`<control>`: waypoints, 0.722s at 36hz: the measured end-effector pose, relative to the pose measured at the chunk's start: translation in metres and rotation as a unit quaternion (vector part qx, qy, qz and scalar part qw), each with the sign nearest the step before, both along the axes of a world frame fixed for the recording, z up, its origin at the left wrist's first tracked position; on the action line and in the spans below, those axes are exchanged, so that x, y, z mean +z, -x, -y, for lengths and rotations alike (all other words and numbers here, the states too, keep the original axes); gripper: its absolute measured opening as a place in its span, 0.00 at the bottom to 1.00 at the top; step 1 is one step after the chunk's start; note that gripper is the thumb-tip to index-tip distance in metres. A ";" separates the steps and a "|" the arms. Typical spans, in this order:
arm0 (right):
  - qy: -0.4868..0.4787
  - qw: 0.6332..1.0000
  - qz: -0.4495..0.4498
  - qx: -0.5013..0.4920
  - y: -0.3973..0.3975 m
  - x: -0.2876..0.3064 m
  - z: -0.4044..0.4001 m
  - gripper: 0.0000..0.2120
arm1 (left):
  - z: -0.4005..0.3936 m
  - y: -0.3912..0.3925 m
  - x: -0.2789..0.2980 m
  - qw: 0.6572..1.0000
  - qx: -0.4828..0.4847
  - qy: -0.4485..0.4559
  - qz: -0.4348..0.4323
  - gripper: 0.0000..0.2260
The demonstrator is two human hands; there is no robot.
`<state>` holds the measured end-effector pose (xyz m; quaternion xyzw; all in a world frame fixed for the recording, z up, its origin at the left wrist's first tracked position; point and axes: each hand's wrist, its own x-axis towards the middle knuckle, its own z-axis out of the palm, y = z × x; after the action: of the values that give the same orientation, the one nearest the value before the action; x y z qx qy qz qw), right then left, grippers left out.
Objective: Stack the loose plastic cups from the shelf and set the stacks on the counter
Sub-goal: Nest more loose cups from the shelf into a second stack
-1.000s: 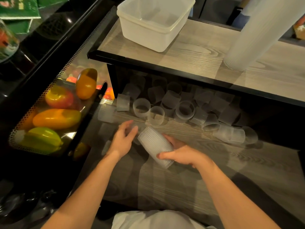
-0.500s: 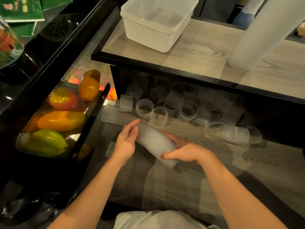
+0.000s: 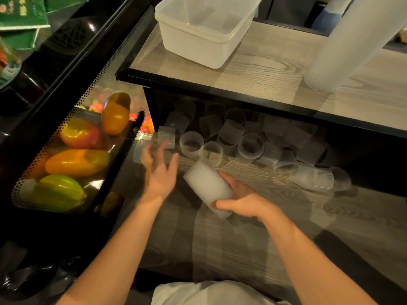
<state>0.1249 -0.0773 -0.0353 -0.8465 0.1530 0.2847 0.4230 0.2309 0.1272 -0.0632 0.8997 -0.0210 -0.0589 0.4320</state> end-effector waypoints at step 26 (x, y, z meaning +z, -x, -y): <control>-0.089 0.996 0.000 -0.025 0.012 0.001 0.020 0.40 | -0.011 0.020 -0.034 0.938 0.025 0.226 -0.260 0.09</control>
<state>0.1132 -0.0977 -0.0341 -0.8015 0.1483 0.2869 0.5032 0.2109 0.1381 -0.0976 0.7318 0.1020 -0.2730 0.6161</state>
